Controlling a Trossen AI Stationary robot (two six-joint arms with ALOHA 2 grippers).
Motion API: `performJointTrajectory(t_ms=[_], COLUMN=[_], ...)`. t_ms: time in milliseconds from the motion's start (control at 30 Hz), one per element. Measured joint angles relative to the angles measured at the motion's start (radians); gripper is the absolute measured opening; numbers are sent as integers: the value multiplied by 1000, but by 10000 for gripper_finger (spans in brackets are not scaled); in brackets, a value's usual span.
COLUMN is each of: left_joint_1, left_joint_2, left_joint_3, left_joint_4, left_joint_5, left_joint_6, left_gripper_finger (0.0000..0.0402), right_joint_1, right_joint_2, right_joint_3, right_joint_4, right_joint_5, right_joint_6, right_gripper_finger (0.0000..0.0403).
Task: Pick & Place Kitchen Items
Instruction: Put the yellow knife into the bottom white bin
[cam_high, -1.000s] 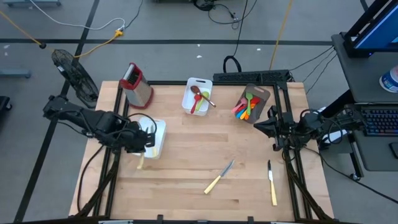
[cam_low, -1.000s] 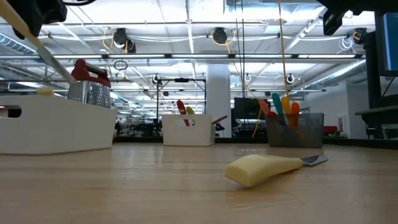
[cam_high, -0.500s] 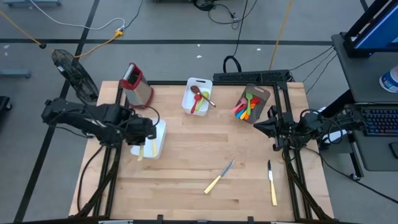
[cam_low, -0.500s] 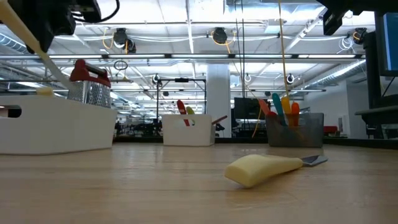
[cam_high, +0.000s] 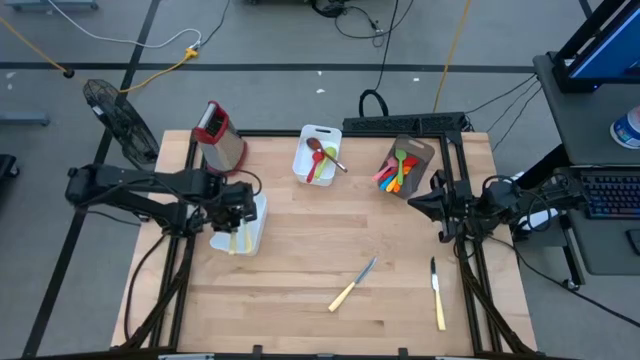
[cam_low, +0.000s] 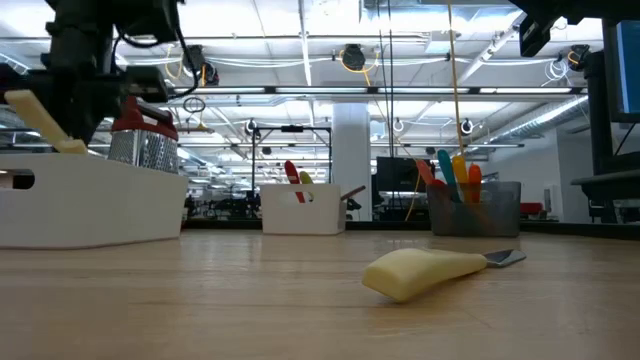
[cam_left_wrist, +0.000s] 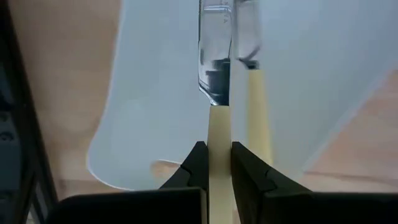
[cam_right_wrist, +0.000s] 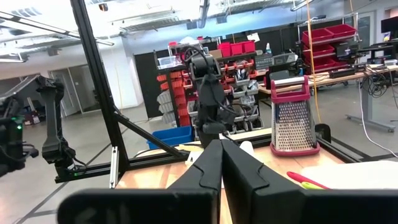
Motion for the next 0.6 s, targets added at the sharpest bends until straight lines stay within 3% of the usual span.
performJointTrajectory(t_ms=[233, 433, 600], left_joint_1=[51, 59, 58], left_joint_2=[0, 0, 0], left_joint_3=[-102, -124, -125], left_joint_4=[162, 182, 180], left_joint_5=[32, 26, 23], left_joint_6=[21, 38, 40], left_gripper_finger=[25, 27, 90], right_joint_1=[0, 0, 0], right_joint_2=[0, 0, 0], right_joint_3=[0, 0, 0], right_joint_4=[0, 0, 0], right_joint_5=[0, 0, 0], right_joint_6=[0, 0, 0], right_gripper_finger=[4, 4, 4])
